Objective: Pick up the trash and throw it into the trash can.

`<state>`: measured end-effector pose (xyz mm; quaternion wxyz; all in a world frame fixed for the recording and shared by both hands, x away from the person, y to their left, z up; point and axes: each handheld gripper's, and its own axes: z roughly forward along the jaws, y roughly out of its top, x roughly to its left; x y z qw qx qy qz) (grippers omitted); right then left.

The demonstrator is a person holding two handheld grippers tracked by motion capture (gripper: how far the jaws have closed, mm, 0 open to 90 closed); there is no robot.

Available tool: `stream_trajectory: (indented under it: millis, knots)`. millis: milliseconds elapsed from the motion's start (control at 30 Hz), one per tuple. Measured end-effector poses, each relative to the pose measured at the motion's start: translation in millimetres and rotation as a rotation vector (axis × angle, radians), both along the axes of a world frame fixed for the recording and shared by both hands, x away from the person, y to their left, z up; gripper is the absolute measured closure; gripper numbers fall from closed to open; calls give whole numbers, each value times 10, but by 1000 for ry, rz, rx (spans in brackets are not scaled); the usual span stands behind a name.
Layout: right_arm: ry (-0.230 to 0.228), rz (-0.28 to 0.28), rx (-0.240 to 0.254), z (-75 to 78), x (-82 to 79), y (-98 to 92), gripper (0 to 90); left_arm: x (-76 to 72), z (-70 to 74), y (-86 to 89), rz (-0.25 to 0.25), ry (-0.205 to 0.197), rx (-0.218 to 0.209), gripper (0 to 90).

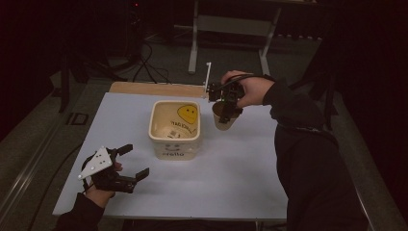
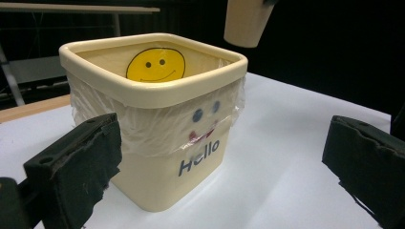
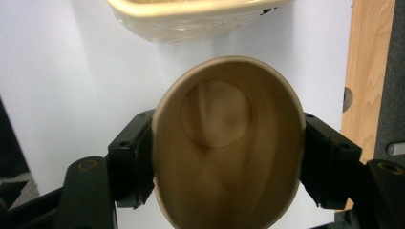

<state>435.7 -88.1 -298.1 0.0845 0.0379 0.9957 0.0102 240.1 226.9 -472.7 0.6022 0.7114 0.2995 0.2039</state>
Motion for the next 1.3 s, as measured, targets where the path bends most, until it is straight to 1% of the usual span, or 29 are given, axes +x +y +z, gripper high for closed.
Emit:
stream_trajectory:
  millis: [67, 100, 167, 233, 267, 300, 400, 467, 533, 600, 700, 767, 867, 933, 1033, 1067, 1100, 1133, 1300]
  knots:
    - [-13, 5, 8, 60, 7, 27, 300, 0, 0, -3, -2, 0, 2, 7]
    - [-20, 7, 11, 119, 10, 59, 300, -1, 0, -4, -2, -1, 4, 7]
    - [-17, 7, 12, 146, 12, 72, 300, -1, 0, -5, -3, -1, 3, 7]
    - [-13, 9, 23, 230, 24, 121, 300, 0, -1, -4, -3, 0, 4, 7]
    - [-13, 9, 23, 230, 24, 121, 300, 0, -2, -4, -3, 0, 3, 7]
    - [-21, 10, 28, 257, 29, 141, 300, 0, -1, -3, -4, 0, 2, 7]
    - [-23, 10, 29, 312, 42, 192, 299, -1, -1, 0, -4, 0, 1, 7]
    - [-22, 13, 21, 341, 51, 226, 300, 0, -1, 2, -4, 1, -1, 7]
    - [-17, 17, 30, 397, 64, 274, 299, 0, 0, 6, -4, 0, 0, 7]
    - [-14, 12, 32, 419, 64, 290, 299, -1, 1, 5, -4, -1, -2, 7]
    - [-8, 21, 41, 474, 61, 349, 299, 0, 1, 3, -5, -2, -3, 7]
    - [-13, 27, 50, 494, 57, 398, 299, 0, 0, 2, -7, -3, -2, 7]
    - [-10, 42, 55, 508, 57, 473, 299, -1, 0, 3, -6, -3, -5, 7]
    - [-3, 45, 68, 510, 58, 519, 299, -2, 1, 7, -8, -2, -5, 7]
    - [0, 55, 68, 506, 66, 563, 299, -2, 0, 10, -9, -1, -3, 7]
    - [3, 62, 78, 499, 65, 629, 299, -2, -1, 10, -10, 0, -3, 7]
    - [3, 62, 78, 499, 65, 629, 299, -1, -1, 11, -10, -1, -2, 7]
    - [8, 69, 90, 496, 67, 672, 298, -1, -2, 10, -11, 1, -3, 7]
    - [9, 86, 107, 516, 61, 766, 298, -3, 0, 9, -13, -3, 2, 7]
